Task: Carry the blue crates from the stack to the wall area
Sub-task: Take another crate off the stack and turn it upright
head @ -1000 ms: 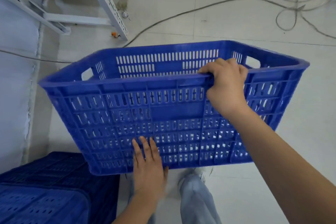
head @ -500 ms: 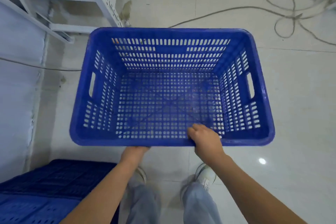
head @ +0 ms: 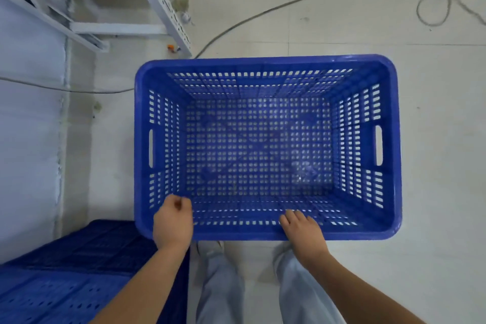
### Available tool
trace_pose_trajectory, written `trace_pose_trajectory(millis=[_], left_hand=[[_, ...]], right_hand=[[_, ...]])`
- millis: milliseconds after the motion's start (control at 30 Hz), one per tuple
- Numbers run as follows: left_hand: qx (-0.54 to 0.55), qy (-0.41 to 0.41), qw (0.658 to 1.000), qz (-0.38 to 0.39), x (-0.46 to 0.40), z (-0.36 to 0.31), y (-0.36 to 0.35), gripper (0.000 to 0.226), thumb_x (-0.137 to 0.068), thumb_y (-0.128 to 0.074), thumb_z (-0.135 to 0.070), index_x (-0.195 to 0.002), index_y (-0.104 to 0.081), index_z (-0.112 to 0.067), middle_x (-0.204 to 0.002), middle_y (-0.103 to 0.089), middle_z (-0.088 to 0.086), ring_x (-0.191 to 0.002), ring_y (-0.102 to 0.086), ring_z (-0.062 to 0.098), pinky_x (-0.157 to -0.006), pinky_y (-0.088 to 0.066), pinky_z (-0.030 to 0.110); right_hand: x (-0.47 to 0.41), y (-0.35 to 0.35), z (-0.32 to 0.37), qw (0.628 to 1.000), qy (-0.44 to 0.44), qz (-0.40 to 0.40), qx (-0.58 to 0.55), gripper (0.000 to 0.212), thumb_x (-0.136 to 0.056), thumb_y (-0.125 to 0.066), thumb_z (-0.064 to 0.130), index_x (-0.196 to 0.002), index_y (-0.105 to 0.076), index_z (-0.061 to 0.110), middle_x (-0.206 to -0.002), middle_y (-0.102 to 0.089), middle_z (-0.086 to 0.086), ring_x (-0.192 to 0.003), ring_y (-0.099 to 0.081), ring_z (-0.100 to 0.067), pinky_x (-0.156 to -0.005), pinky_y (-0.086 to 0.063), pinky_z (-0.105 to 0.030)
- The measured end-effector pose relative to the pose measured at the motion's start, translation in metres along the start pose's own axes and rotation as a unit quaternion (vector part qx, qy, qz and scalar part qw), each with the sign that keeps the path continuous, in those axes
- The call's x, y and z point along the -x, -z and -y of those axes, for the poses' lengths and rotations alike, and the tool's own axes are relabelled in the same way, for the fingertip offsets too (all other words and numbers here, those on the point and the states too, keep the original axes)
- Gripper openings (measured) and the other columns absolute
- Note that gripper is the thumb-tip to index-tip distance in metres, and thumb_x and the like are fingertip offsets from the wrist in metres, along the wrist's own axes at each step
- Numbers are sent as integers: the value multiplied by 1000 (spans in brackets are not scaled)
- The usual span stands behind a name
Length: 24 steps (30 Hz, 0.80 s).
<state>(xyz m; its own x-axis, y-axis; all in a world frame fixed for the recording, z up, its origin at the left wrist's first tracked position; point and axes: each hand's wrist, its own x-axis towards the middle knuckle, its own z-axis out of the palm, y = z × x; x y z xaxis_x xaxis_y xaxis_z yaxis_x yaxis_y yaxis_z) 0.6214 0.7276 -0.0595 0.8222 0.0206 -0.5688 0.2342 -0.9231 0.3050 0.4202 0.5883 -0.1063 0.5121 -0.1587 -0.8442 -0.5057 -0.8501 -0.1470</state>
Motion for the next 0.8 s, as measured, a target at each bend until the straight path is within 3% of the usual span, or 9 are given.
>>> trace_pose_trajectory(millis=[100, 200, 300, 400, 500, 600, 667, 733, 800], left_hand=[[-15, -14, 1000, 3, -36, -15, 6, 20, -93, -49, -22, -106, -55, -8, -103, -59, 8, -91, -56, 27, -77, -46, 37], [-15, 2, 1000, 22, -71, -28, 11, 60, -87, -53, -30, -138, -39, -3, -138, -46, 16, -122, -50, 35, -98, -45, 45], [-100, -26, 995, 2, -90, -38, 20, 74, -90, -56, -26, -150, -20, -2, -157, -19, 15, -143, -24, 32, -115, -29, 46], [-141, -12, 990, 9, -110, -37, 27, 85, -90, -59, -29, -153, -8, -5, -162, -3, 13, -149, -9, 29, -120, -18, 44], [-106, 32, 992, 58, -128, -30, 32, 92, -85, -65, -29, -154, -7, -7, -160, -12, 15, -145, -21, 34, -118, -24, 48], [-35, 65, 993, 88, -138, -24, 33, 91, -78, -74, -23, -149, -18, -10, -150, -34, 18, -131, -42, 40, -109, -36, 53], [-19, 79, 993, 88, -142, -22, 35, 85, -78, -74, -20, -145, -25, -7, -143, -43, 20, -125, -48, 41, -104, -41, 55], [16, 97, 991, 92, -144, -27, 37, 77, -81, -71, -21, -144, -27, -7, -140, -46, 19, -121, -51, 42, -101, -43, 55], [64, 115, 987, 97, -145, -34, 38, 71, -86, -67, -23, -144, -29, -9, -139, -48, 18, -119, -53, 42, -97, -45, 55]], right_hand=[[-8, 2, -2, 996, 14, 74, -55, 45, -90, -59, 24, -129, -42, 11, -133, -43, -8, -124, -42, -27, -85, -39, -37], [-19, 21, -17, 966, -9, 150, -212, 33, -92, -52, 46, -107, -56, 16, -115, -57, -9, -107, -54, -25, -74, -35, -31], [-21, 49, -45, 958, -53, 14, -282, 32, -100, -39, 39, -91, -54, 12, -92, -54, -7, -86, -55, -25, -68, -39, -32], [-25, 75, -86, 933, -133, -200, -267, 32, -101, -39, 28, -107, -57, 3, -111, -51, -12, -101, -52, -30, -79, -40, -35], [-24, 96, -128, 881, -247, -307, -263, 35, -97, -46, 24, -122, -50, -1, -130, -43, -16, -119, -42, -34, -90, -41, -44], [-20, 101, -165, 846, -339, -306, -274, 50, -92, -51, 19, -134, -38, -4, -143, -31, -20, -128, -32, -38, -100, -38, -50], [-19, 98, -181, 789, -395, -265, -389, 53, -90, -54, 19, -136, -35, -2, -138, -39, -20, -123, -40, -39, -95, -43, -49], [-18, 92, -188, 684, -414, -215, -560, 51, -90, -56, 20, -134, -38, 0, -119, -50, -16, -101, -51, -35, -81, -45, -43], [-18, 84, -191, 610, -401, -204, -652, 50, -90, -59, 20, -133, -41, 3, -120, -54, -17, -94, -52, -33, -82, -48, -43]])
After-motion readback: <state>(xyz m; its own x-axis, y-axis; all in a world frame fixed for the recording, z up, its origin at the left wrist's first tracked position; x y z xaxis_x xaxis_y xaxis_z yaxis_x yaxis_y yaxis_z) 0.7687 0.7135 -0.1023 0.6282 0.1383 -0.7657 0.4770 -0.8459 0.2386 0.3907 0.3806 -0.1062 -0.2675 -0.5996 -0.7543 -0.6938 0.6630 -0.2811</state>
